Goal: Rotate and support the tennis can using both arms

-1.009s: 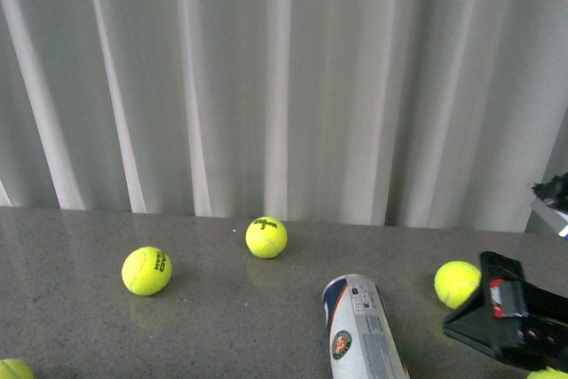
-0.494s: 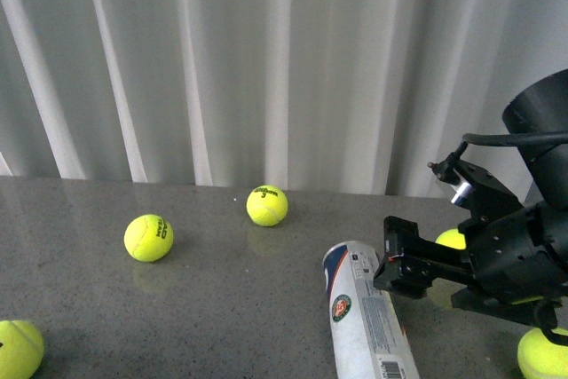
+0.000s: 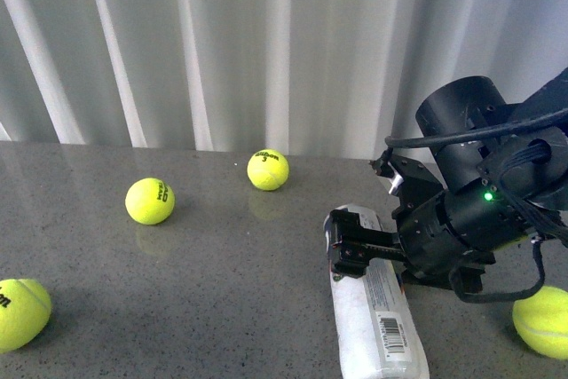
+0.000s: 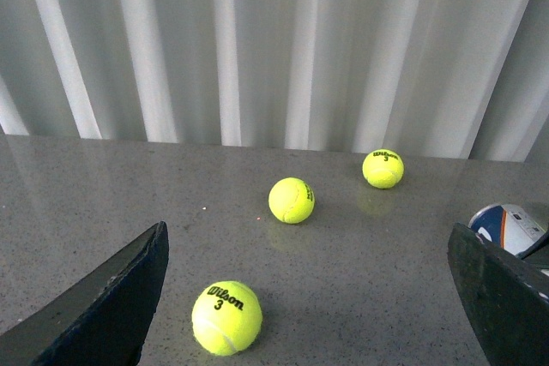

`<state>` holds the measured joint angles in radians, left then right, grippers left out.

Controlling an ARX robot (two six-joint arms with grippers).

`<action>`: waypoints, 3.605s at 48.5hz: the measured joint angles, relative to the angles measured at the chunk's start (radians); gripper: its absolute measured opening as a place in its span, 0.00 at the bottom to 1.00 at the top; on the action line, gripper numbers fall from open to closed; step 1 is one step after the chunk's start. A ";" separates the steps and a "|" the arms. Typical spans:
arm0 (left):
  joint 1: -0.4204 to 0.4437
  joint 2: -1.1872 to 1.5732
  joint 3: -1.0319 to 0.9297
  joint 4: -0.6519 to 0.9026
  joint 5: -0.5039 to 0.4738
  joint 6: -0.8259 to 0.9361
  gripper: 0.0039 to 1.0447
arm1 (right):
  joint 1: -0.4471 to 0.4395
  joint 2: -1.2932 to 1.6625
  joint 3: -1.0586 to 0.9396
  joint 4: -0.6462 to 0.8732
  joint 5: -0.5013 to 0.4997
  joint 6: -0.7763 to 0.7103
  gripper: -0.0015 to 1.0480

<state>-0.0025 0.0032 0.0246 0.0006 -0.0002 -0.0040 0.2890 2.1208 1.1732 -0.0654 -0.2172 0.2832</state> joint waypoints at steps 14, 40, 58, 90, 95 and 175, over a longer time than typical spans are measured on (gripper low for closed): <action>0.000 0.000 0.000 0.000 0.000 0.000 0.94 | 0.024 0.059 0.057 -0.026 -0.004 -0.026 0.92; 0.000 0.000 0.000 0.000 0.000 0.000 0.94 | 0.024 -0.104 -0.106 0.098 0.038 -0.522 0.30; 0.000 0.000 0.000 0.000 0.000 0.000 0.94 | 0.023 -0.228 -0.169 0.119 -0.063 -1.544 0.11; 0.000 0.000 0.000 0.000 0.000 0.000 0.94 | 0.131 0.002 -0.072 0.179 -0.010 -1.747 0.06; 0.000 0.000 0.000 0.000 0.000 0.000 0.94 | 0.132 0.020 -0.073 0.208 -0.001 -1.722 0.06; 0.000 0.000 0.000 0.000 0.000 0.000 0.94 | -0.111 -0.751 -0.406 0.245 0.164 -0.357 0.93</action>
<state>-0.0025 0.0032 0.0246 0.0006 -0.0002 -0.0040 0.1776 1.3697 0.7677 0.1795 -0.0532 -0.0734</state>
